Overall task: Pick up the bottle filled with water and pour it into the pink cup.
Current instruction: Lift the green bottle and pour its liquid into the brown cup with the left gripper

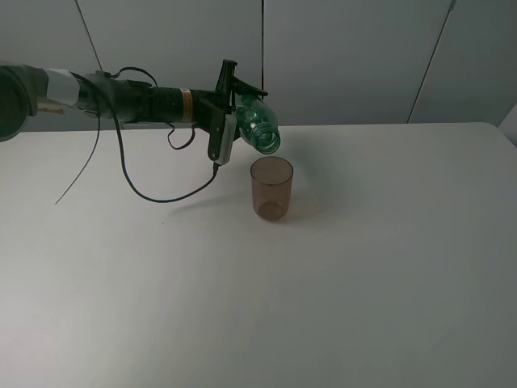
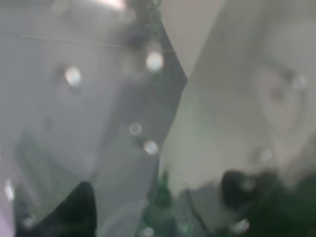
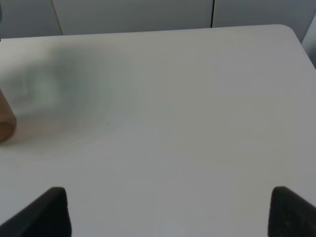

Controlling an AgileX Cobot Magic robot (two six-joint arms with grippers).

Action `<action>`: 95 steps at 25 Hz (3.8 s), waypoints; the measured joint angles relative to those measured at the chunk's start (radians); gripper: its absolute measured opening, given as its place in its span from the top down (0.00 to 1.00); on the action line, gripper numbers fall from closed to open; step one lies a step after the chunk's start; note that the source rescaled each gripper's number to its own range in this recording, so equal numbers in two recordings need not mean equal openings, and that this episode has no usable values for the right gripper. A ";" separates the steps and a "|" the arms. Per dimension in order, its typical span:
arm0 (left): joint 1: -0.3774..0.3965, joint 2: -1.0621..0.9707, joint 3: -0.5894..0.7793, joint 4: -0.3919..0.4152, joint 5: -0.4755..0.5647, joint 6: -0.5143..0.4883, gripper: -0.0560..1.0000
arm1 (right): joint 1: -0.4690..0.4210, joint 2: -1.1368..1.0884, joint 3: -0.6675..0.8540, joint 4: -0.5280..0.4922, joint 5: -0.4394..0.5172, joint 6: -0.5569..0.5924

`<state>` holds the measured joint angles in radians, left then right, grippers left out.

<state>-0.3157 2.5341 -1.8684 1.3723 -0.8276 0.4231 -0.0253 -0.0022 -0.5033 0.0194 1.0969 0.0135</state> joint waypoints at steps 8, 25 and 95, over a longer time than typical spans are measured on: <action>-0.002 0.000 -0.002 -0.004 0.011 0.073 0.95 | 0.000 0.000 0.000 0.000 0.000 0.000; -0.006 0.000 -0.027 -0.023 0.023 0.205 0.95 | 0.000 0.000 0.000 0.000 0.000 0.000; -0.022 -0.029 -0.050 -0.110 -0.008 0.495 0.95 | 0.000 0.000 0.000 0.000 0.000 0.000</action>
<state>-0.3374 2.5048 -1.9180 1.2621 -0.8356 0.9184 -0.0253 -0.0022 -0.5033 0.0194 1.0969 0.0135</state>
